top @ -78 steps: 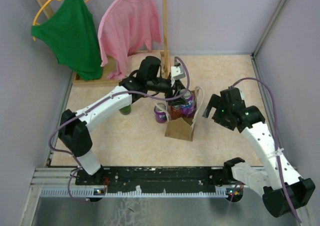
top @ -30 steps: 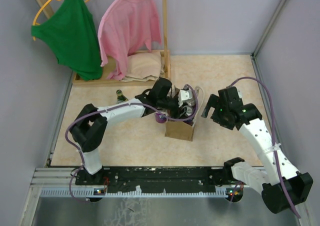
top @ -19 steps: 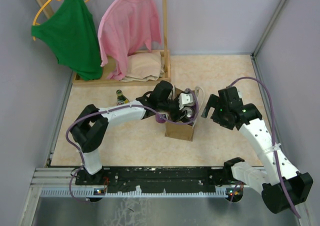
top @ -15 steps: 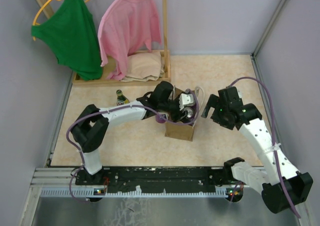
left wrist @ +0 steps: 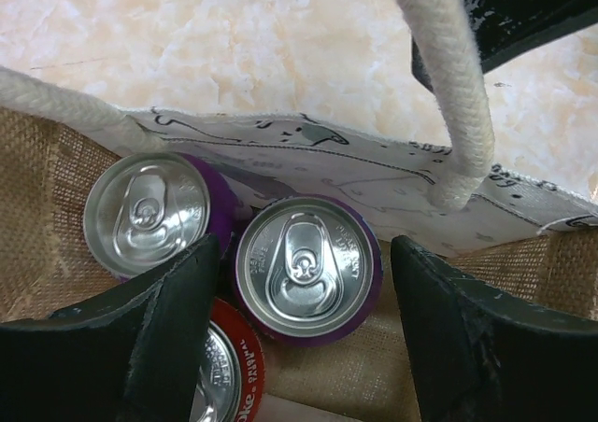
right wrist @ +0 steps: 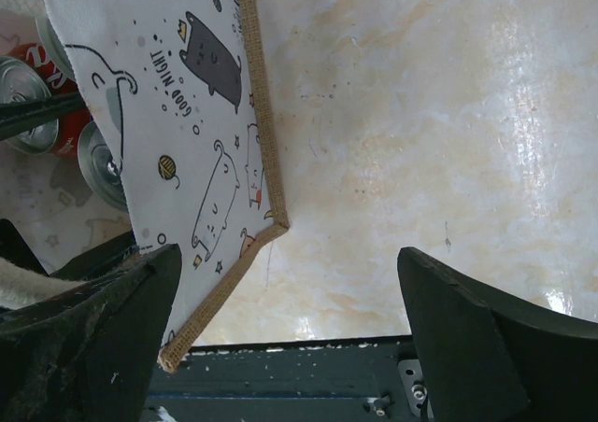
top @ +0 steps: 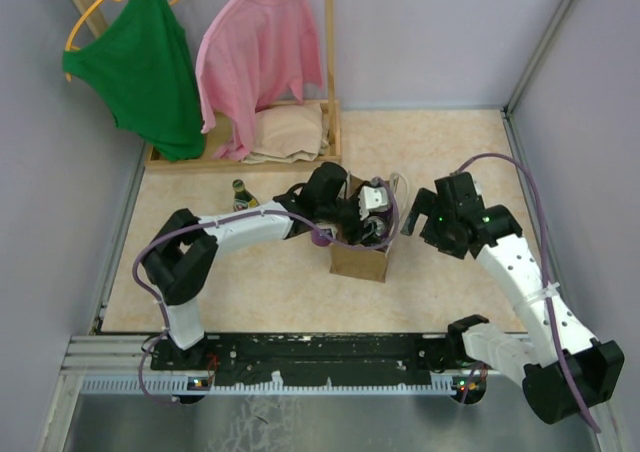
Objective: Place the beverage into the canvas bag
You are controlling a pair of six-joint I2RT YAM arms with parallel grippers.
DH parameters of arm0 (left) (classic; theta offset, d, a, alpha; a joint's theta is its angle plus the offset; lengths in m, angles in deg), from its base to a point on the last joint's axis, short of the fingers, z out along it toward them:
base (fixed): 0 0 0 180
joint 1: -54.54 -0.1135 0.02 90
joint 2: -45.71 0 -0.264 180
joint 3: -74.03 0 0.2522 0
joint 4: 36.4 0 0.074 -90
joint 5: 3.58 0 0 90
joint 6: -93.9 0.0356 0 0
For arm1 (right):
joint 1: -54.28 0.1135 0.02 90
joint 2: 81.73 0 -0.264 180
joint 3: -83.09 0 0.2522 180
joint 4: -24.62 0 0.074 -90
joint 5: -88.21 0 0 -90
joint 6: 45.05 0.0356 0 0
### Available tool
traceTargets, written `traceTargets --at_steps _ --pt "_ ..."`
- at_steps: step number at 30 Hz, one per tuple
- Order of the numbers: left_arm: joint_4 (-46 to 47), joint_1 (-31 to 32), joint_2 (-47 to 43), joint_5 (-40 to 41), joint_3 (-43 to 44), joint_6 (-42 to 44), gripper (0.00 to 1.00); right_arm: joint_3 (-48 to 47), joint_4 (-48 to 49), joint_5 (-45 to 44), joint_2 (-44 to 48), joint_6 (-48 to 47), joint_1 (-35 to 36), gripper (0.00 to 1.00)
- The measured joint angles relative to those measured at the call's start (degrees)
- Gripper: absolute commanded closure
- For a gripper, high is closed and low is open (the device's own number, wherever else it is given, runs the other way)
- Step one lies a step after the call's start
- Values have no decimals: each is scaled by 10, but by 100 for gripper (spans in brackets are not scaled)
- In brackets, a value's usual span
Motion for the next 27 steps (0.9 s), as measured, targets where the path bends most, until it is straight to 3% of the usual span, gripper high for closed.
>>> traceTargets --at_steps 11,20,24,27 --pt "3 4 -12 10 0 -11 19 0 4 4 -3 -2 0 1" --pt "-3 1 -124 77 57 -51 14 0 4 6 -3 -4 0 1" --pt "-15 -26 -190 102 75 -64 14 0 4 9 -3 -4 0 1" --pt "-45 -85 -221 108 80 -82 13 0 5 10 -3 -4 0 1"
